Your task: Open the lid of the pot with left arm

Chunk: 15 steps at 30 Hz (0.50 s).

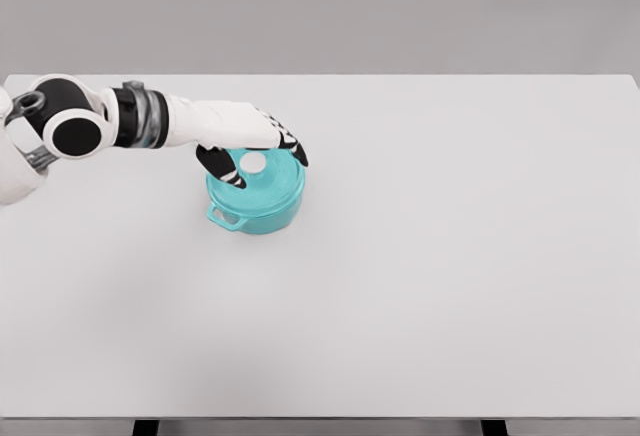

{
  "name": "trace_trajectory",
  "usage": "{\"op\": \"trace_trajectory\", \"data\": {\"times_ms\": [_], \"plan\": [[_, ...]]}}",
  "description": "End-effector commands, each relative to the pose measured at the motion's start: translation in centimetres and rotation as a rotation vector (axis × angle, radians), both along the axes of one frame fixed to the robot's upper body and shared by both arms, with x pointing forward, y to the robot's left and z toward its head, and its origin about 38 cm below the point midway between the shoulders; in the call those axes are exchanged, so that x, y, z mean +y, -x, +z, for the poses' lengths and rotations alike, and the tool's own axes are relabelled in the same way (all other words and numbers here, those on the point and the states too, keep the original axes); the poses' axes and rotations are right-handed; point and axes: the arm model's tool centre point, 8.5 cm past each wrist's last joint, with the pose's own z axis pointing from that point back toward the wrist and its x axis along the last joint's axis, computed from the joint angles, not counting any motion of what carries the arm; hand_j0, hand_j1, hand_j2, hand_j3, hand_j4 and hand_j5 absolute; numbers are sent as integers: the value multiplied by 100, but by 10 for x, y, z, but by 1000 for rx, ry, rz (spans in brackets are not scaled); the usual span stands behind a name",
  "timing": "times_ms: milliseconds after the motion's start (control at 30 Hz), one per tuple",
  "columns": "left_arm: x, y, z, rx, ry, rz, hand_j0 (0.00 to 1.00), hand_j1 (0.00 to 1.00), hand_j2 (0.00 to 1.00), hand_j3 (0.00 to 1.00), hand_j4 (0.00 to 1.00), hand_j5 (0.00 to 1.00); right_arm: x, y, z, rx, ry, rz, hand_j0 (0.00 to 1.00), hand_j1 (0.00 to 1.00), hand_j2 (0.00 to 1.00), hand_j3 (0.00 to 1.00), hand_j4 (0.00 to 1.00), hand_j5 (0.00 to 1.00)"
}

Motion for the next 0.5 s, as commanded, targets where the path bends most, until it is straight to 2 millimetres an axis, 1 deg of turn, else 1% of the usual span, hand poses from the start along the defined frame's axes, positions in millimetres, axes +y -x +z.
{"op": "trace_trajectory", "data": {"times_ms": [0,200,367,467], "plan": [[0,0,-3,8,-6,4,81,81,81,81,81,81,0,0,0,0,0,0,100,100,100,100,100,100],[10,-8,-6,11,-17,40,81,81,81,81,81,81,0,0,0,0,0,0,100,100,100,100,100,100],[7,-8,-8,13,-16,33,80,80,80,80,80,80,0,0,0,0,0,0,100,100,100,100,100,100],[4,-8,-13,24,-24,30,80,80,80,80,80,80,0,0,0,0,0,0,100,100,100,100,100,100]]}}
